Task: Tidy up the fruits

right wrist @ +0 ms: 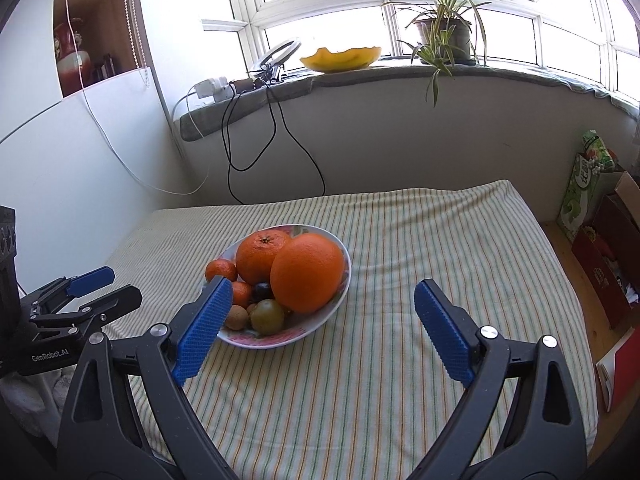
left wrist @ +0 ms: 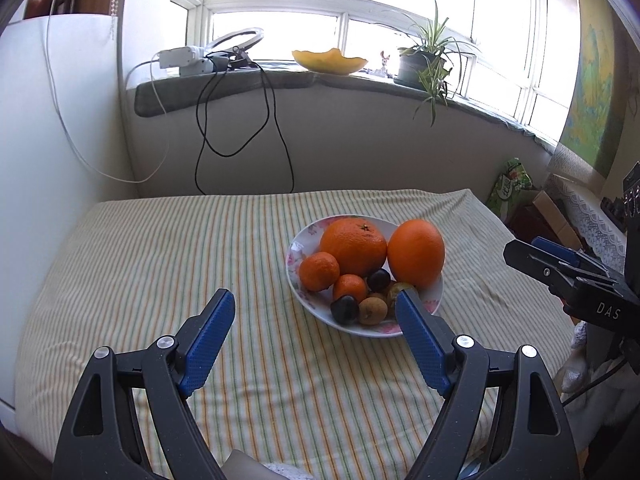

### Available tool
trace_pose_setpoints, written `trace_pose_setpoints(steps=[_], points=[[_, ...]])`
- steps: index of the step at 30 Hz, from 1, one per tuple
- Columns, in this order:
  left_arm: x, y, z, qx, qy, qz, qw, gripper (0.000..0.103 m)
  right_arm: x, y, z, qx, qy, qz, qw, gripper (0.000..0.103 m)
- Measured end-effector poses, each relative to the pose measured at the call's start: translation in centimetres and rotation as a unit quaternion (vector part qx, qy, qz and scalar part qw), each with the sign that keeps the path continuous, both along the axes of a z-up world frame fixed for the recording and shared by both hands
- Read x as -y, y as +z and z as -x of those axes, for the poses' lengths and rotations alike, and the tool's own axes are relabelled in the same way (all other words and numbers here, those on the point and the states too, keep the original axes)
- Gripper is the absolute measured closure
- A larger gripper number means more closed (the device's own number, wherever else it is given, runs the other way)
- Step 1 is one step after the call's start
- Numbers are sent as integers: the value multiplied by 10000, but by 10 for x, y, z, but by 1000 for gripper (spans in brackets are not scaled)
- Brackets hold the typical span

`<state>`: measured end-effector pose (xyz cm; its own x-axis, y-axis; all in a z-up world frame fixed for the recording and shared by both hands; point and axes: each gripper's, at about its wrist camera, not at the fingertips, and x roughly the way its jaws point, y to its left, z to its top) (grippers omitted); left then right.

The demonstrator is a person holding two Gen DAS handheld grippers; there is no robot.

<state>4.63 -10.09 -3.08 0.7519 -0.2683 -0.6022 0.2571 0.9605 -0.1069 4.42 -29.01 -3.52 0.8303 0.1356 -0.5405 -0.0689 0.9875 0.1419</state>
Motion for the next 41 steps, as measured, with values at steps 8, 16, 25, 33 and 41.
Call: trace_pose_setpoints(steps=[8,16,25,33,41], points=[[2,2,1,43,-8,-23,10000,20,-2,-1,-2,-30,28,11,10000,9],[3,2,2,59,-23,-22,10000,20,-1,-1,-3,-50,23,-1,10000,9],[3,4,2,88,-19,-25,10000,20,-2,-2,-4,-75,35,8,10000,9],[3,3,1,78,-14,-5,10000,20,-2,-2,-4,-77,29,14,10000,9],[0,2,1,139,42,17,9999,20,-1,-4,-6,-105,4,6,9999,9]])
